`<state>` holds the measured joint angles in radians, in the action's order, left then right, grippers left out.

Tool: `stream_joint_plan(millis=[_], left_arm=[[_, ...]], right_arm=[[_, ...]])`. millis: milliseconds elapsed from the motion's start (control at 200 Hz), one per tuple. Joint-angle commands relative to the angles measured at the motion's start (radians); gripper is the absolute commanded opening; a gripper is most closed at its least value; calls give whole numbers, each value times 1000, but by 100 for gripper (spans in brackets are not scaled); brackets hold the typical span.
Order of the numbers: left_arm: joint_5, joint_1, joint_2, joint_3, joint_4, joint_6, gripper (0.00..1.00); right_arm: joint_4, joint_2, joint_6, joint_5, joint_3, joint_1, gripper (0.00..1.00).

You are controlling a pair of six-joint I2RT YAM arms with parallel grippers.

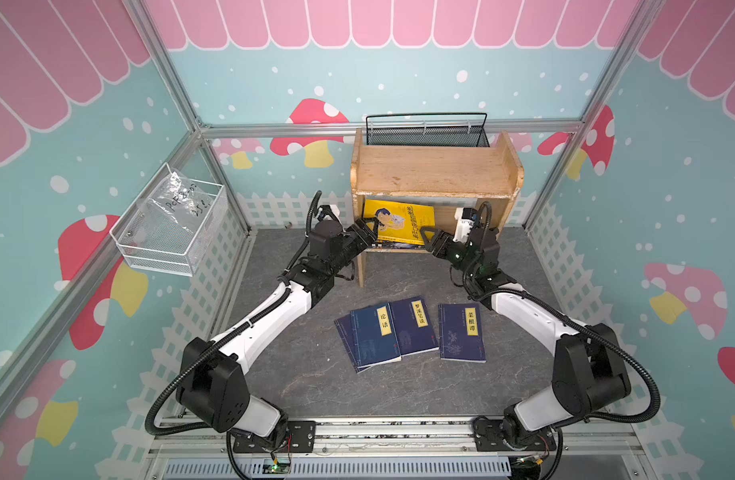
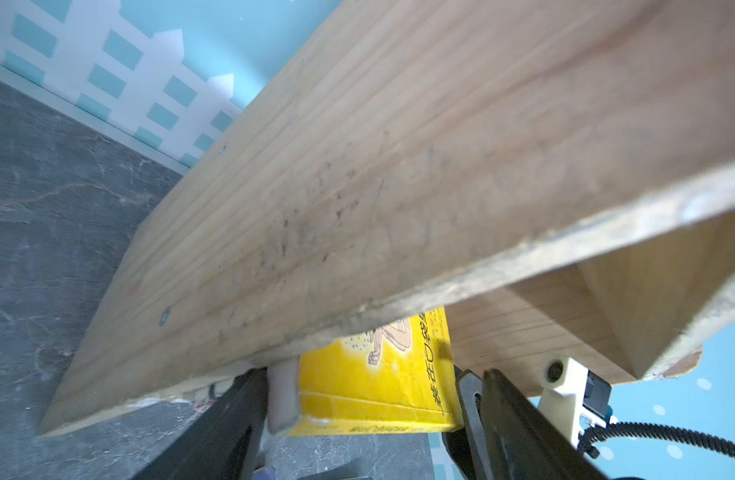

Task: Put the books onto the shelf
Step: 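Lower the yellow book flat onto the black books with both grippers, then push the yellow book deeper into the lower shelf with both grippers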

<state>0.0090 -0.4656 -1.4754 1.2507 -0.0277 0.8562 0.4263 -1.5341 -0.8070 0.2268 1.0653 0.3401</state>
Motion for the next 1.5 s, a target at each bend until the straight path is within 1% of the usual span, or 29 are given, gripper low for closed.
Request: stream_joint_plan(millis=[0,110,155,310,365,470,555,655,775,1046,1241,1496], left_arm=[[-20,17,71,-13,70,-220,88],[1,33,105,-41,127,-321,90],[13,37,118,-61,124,-356,90],[152,39,143,-132,74,-514,91],[180,39,138,-140,76,-552,91],[171,39,110,-123,109,-610,90],[156,41,88,-119,102,-635,90],[142,44,71,-119,72,-641,89],[127,44,45,-124,30,-633,87],[94,44,-11,-126,-55,-594,78],[58,44,-31,-125,-75,-568,70],[44,44,-36,-129,-104,-549,64]], right_arm=[[-8,22,28,26,15,23,65],[-25,36,59,30,16,23,67],[-29,44,79,28,16,23,69],[-27,87,168,20,-12,23,74],[-16,104,203,14,-28,23,75],[-8,132,264,1,-55,23,78],[-11,142,303,-3,-66,23,78],[-19,145,321,-24,-78,24,79],[-16,130,333,-23,-91,24,79],[17,87,327,6,-95,23,76],[21,77,346,20,-94,24,73],[28,65,372,28,-96,24,71]])
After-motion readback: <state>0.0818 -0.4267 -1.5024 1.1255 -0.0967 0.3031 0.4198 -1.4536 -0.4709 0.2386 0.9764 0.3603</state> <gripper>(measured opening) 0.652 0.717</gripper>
